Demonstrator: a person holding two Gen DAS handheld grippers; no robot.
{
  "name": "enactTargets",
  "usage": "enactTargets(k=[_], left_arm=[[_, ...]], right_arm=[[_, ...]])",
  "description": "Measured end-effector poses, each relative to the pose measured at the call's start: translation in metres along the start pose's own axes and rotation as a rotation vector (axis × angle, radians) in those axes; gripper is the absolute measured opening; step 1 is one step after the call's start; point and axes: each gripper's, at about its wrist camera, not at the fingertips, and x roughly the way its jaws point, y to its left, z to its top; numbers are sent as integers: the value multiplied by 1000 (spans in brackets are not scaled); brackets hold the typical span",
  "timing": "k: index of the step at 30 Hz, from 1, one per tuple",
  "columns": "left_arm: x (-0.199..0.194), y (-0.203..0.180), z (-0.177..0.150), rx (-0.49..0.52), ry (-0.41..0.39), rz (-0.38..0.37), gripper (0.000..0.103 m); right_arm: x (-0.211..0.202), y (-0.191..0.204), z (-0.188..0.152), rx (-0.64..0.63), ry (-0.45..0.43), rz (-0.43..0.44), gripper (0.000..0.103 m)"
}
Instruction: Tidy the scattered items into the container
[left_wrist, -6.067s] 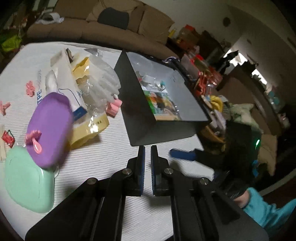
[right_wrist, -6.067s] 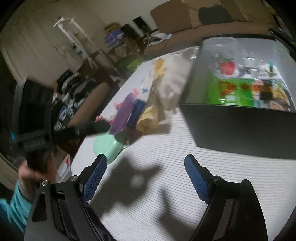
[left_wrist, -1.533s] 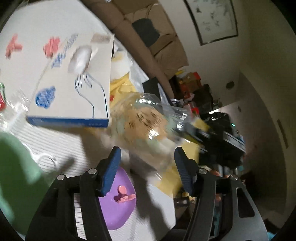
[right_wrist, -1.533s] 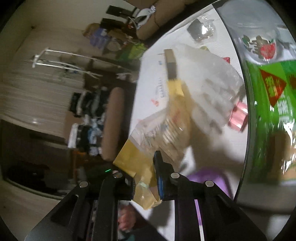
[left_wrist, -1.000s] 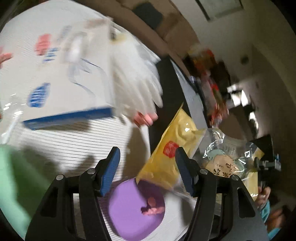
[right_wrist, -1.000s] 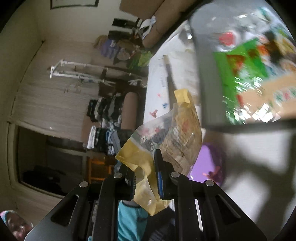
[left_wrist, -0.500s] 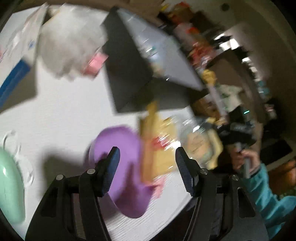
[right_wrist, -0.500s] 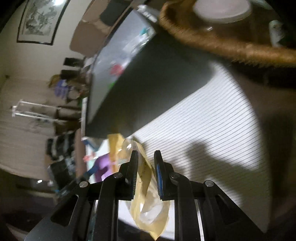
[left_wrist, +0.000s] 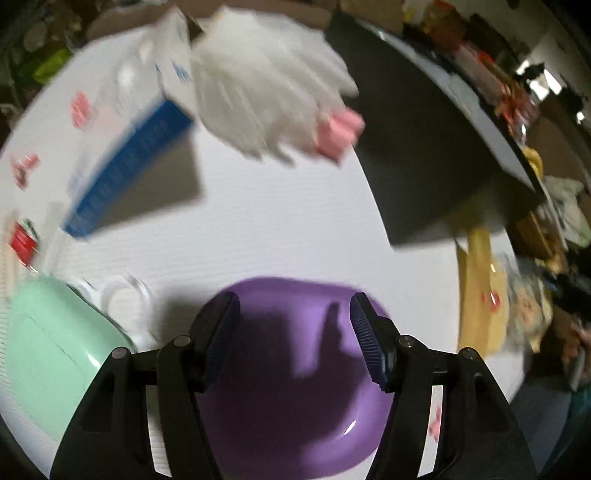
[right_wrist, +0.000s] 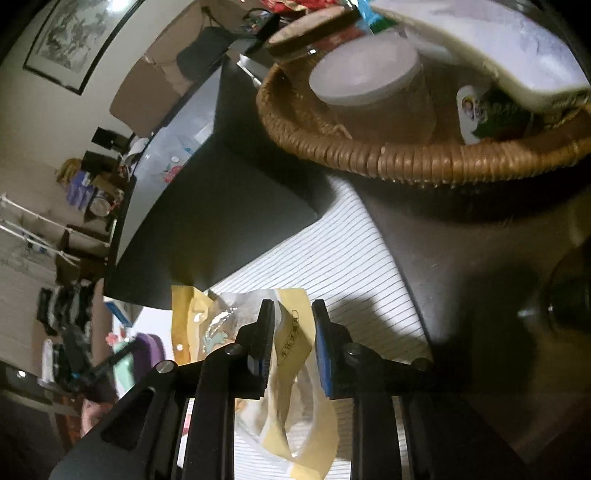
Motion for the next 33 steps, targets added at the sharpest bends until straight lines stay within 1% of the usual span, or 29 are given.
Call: enactTargets(k=[2, 4, 5, 6, 8, 10, 12, 14, 17, 20, 21, 24, 26, 28, 29, 30, 31, 33], left_arm=[[-18, -4, -8, -15, -31, -62, 59], [-36, -24, -19, 39, -38, -86, 59], [-41, -35, -26, 62, -37, -92, 62], [-47, -46, -38, 85, -23, -105, 63], [-54, -57, -64, 77, 22, -119, 64], [-55, -61, -84, 64, 59, -118, 64], [-54, -64, -98, 28, 69, -52, 64], [-53, -52, -104, -57, 62, -1, 64], [-46, -31, -108, -160, 80, 19, 64], [-30, -22, -107, -159, 100, 58, 65], [-29, -22, -102, -144, 78, 62, 64], [-19, -21, -78, -121, 75, 91, 65], [-11, -21, -60, -117, 68, 118, 64], [-15, -18, -48, -139, 59, 136, 64], [-24, -20, -46, -150, 42, 125, 64], [-35, -24, -47, -147, 18, 94, 64], [-50, -33, -54, -125, -7, 49, 64], [-70, -55, -73, -64, -28, -22, 65]], right_arm=[[-3, 10, -1, -45, -13, -25, 49], [-4, 20, -1, -98, -34, -64, 55], [-5, 25, -2, -124, -42, -84, 57], [-5, 33, -4, -152, -51, -99, 58], [-4, 45, -10, -202, -62, -100, 64], [-2, 57, -17, -244, -65, -87, 66], [-6, 57, -25, -277, -65, -62, 66], [-5, 65, -34, -307, -63, -40, 66], [-8, 76, -40, -361, -96, -71, 65], [-12, 70, -34, -351, -128, -104, 66], [-12, 64, -31, -331, -128, -110, 66], [-11, 50, -26, -285, -105, -93, 66], [-10, 47, -26, -283, -85, -84, 66], [-10, 45, -28, -298, -74, -89, 66], [-10, 45, -29, -306, -72, -96, 66], [-10, 45, -29, -312, -69, -99, 66], [-9, 43, -29, -316, -65, -101, 66], [-9, 39, -28, -313, -63, -98, 66]])
